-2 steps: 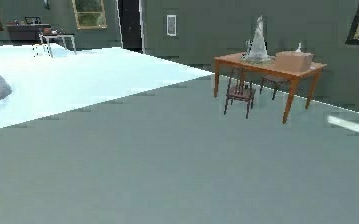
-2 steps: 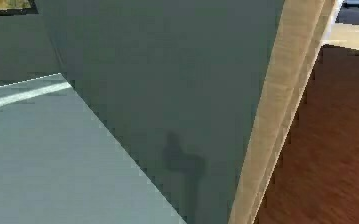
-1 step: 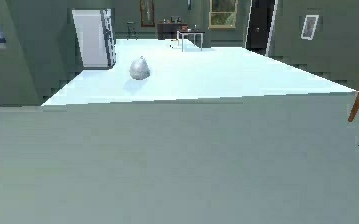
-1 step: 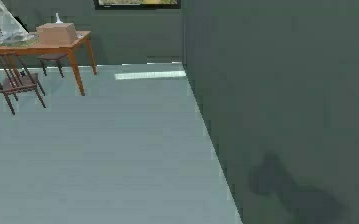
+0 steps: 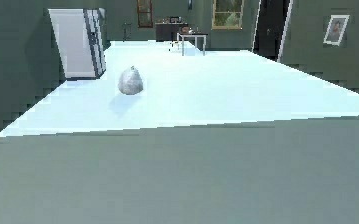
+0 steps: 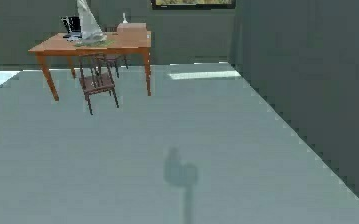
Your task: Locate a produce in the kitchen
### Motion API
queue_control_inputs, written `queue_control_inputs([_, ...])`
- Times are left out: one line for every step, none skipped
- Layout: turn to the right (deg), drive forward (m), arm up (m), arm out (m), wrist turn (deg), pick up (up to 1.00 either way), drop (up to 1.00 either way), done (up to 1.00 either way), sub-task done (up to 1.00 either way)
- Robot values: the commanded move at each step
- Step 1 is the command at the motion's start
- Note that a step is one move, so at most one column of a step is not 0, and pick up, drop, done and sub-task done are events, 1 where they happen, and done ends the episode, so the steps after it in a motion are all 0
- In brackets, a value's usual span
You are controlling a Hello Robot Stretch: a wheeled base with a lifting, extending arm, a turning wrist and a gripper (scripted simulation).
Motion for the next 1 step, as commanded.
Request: queue_control_inputs([0.0, 1.0, 0.0, 0.0, 0.0, 0.0, 0.0, 0.0, 0.0])
